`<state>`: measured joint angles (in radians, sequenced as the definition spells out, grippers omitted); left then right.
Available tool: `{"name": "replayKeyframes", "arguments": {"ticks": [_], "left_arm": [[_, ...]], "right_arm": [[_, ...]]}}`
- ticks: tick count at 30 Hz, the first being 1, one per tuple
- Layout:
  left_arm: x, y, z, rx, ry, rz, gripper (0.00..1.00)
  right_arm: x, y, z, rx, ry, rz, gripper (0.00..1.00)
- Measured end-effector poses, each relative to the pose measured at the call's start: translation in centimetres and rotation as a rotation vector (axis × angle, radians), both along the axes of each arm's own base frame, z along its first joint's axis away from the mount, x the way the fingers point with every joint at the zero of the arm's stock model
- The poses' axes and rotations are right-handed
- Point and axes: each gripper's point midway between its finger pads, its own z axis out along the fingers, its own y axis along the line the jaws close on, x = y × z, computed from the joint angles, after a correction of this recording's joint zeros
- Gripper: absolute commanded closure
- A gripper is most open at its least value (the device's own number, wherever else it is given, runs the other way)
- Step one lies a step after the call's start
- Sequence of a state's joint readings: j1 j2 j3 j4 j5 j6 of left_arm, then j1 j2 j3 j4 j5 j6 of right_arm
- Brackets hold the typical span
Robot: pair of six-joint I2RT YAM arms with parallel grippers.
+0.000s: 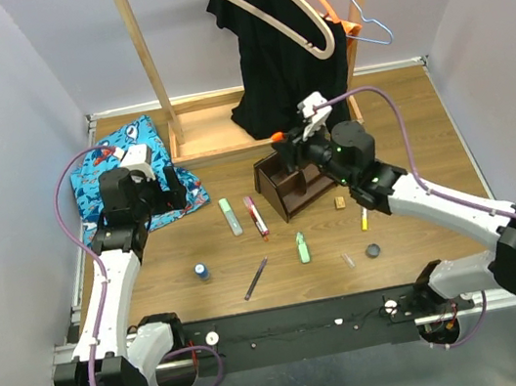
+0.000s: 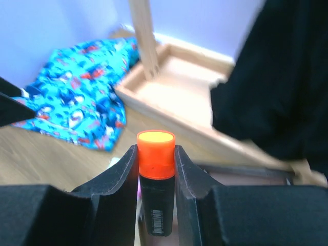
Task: Sort the stationery into containers
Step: Place the pen in the storage box.
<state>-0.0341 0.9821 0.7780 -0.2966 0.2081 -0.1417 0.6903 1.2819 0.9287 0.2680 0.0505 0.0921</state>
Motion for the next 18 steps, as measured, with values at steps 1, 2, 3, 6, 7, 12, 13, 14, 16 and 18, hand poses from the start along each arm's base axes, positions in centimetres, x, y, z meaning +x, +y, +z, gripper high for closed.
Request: {"name": "replayKeyframes", "arguments": {"ticks": [1, 2, 3, 6, 7, 12, 13, 14, 16, 18], "left_arm": [[0.0, 0.0, 0.1, 0.002, -0.002, -0.002, 0.01], [0.0, 0.0, 0.2, 0.006, -0.004, -0.003, 0.01], [0.0, 0.0, 0.3, 0.007, -0.005, -0.003, 0.01], [0.0, 0.1, 0.3, 0.014, -0.003, -0.006, 0.01], [-0.1, 0.1, 0.2, 0.016, 0.001, -0.007, 0.01], [-0.2, 0.1, -0.1, 0.021, 0.015, -0.009, 0.01], [-0.1, 0.1, -0.2, 0.021, 0.019, -0.009, 0.01], [-0.1, 0.2, -0.2, 0.021, 0.021, -0.008, 0.01], [0.1, 0.2, -0.2, 0.021, 0.027, -0.008, 0.01], [0.2, 0.2, -0.2, 0.021, 0.029, -0.008, 0.01]], "right_arm": [[0.0, 0.7, 0.4, -0.001, -0.032, 0.013, 0.99], [0.0, 1.3, 0.8, 0.005, -0.062, 0.023, 0.99], [0.1, 2.1, 1.0, 0.006, -0.091, 0.031, 0.99], [0.8, 3.2, 0.8, 0.001, -0.145, 0.026, 0.99], [1.1, 3.4, 0.5, -0.003, -0.155, 0.02, 0.99], [2.3, 3.3, -2.0, -0.037, -0.171, -0.021, 0.99], [2.4, 3.3, -2.5, -0.043, -0.171, -0.027, 0.99], [2.5, 3.2, -2.9, -0.047, -0.171, -0.033, 0.99], [2.8, 3.2, -3.6, -0.05, -0.168, -0.042, 0.99], [2.9, 3.3, -4.1, -0.049, -0.168, -0.047, 0.99]]}}
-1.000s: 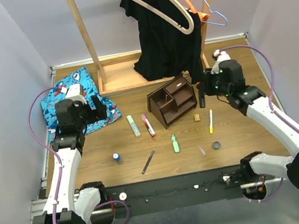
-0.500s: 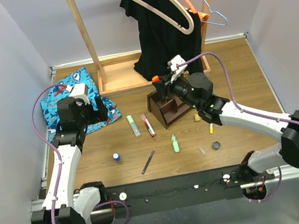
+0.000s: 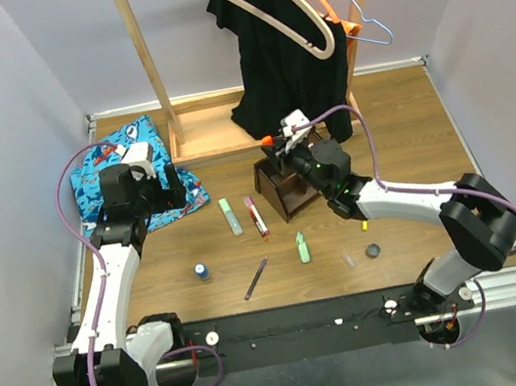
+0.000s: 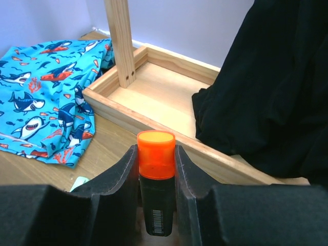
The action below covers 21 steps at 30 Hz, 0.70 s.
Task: Sort the stationery into containers
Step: Place the pen in the storage box.
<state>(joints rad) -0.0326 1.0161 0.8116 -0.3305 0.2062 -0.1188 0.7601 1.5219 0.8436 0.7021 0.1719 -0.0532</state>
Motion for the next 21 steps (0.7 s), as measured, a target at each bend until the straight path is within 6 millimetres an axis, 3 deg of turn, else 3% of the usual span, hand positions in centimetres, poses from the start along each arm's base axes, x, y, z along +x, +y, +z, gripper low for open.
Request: {"name": "replayKeyframes", "arguments": {"ticks": [4, 7, 11, 17, 21], "left_arm": [[0.3, 0.0, 0.2, 0.0, 0.001, 0.0, 0.01], [0.4, 0.0, 0.4, 0.0, -0.004, 0.001, 0.01], [0.4, 0.0, 0.4, -0.001, -0.003, 0.001, 0.01], [0.2, 0.1, 0.7, -0.007, -0.015, 0.014, 0.01], [0.0, 0.1, 1.7, -0.017, -0.048, 0.02, 0.01]], "right_arm": [[0.3, 0.2, -1.3, -0.004, 0.017, -0.005, 0.99], [0.3, 0.2, -2.2, -0.009, 0.037, -0.01, 0.87], [0.3, -0.1, -2.8, -0.011, 0.058, -0.02, 0.53], [-0.3, -0.6, -4.0, -0.055, 0.119, -0.024, 0.46], [-0.7, -0.8, -3.0, -0.067, 0.159, -0.025, 0.45]]}}
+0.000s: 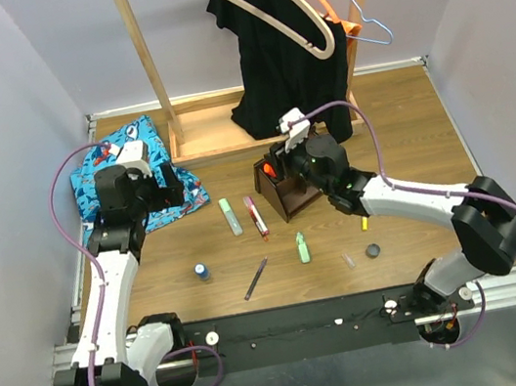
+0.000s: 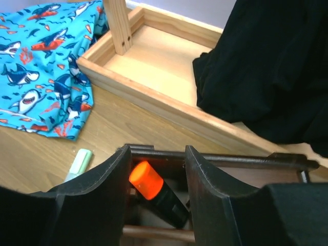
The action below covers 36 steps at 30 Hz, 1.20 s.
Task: Sort the stationery into containers
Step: Place the pen in the storage box, then pick up the pen from the center of the board.
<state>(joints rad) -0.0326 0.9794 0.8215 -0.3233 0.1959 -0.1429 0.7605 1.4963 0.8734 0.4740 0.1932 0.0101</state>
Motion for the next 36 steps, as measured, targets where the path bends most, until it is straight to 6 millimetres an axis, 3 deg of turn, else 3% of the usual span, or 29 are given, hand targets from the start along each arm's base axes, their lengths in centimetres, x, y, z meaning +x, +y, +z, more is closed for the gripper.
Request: {"name": "replayKeyframes", "arguments": {"ticks": [5, 8, 10, 12, 15, 19, 22, 29, 36], "left_arm": [[-0.6, 0.2, 1.8, -0.011, -0.056, 0.019, 0.01], [-1.1, 1.1, 3.0, 0.002, -0.074, 0.071, 0.01], [-1.4, 2.0, 4.1, 0.022, -0.085, 0.12, 0.01], [-1.7, 3.0, 5.3, 0.041, -0.099, 0.167, 0.01], [-2.5, 4.8, 6.5, 0.071, -0.093, 0.24, 0.01], [-4.0, 6.9, 6.2, 0.104, -0.03, 0.313, 0.01], [-5.6, 7.4, 5.7, 0.117, 0.002, 0.324, 0.01], [-8.1, 7.6, 6.1, 0.12, -0.006, 0.341, 0.01], [-8.4, 7.8, 5.9, 0.121, 0.007, 0.349, 0.01]], "right_arm": [[-0.3, 2.0, 4.1, 0.004, -0.001, 0.063, 0.44], [-1.4, 5.2, 6.5, 0.015, 0.025, 0.146, 0.44], [-2.0, 7.4, 6.7, 0.033, 0.084, 0.192, 0.44], [-2.2, 9.1, 5.0, 0.032, 0.166, 0.215, 0.44], [-2.5, 10.2, 0.3, -0.007, 0.312, 0.208, 0.44], [-2.8, 11.1, -5.4, -0.068, 0.476, 0.187, 0.46], [-2.1, 12.9, -8.0, -0.1, 0.544, 0.182, 0.46], [-0.6, 16.3, -10.7, -0.146, 0.596, 0.166, 0.47], [-1.3, 14.7, -13.4, -0.247, 0.647, 0.07, 0.47]]}}
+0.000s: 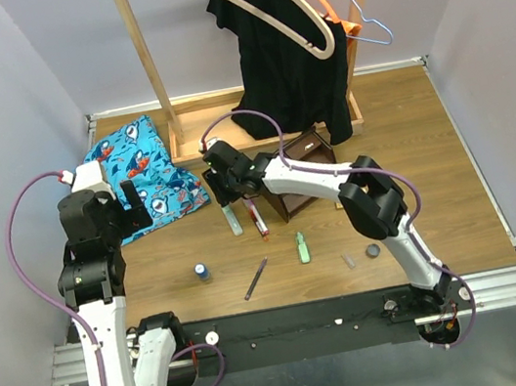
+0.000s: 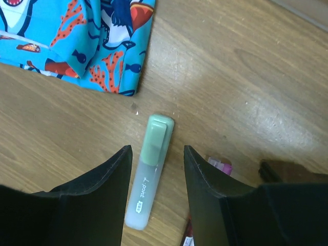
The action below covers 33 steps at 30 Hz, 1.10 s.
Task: Sort the stationery into containers
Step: Pick up the pen from the center of the board.
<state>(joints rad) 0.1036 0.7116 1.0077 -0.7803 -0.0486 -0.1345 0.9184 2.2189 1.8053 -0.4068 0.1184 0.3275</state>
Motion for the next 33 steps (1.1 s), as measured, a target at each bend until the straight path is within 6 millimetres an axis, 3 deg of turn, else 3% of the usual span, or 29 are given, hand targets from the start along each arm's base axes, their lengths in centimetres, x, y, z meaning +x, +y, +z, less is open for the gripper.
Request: {"name": "replayKeyframes", "arguments": {"ticks": [11, 19, 33], "left_arm": [[-0.2, 0.0, -1.1, -0.004, 0.029, 0.001, 0.01], [-0.3, -0.2, -1.4, -0.008, 0.04, -0.009, 0.01], [-0.4, -0.7, -1.9, -0.009, 0.058, -0.026, 0.01]], "right_arm": [[-1.3, 0.1, -1.6, -0.049, 0.015, -0.002, 0.47], [-1.4, -0.2, -4.3, -0.101, 0.03, -0.011, 0.47], [-1.0, 0.2, -4.4, -0.101, 0.014, -0.018, 0.5]]}}
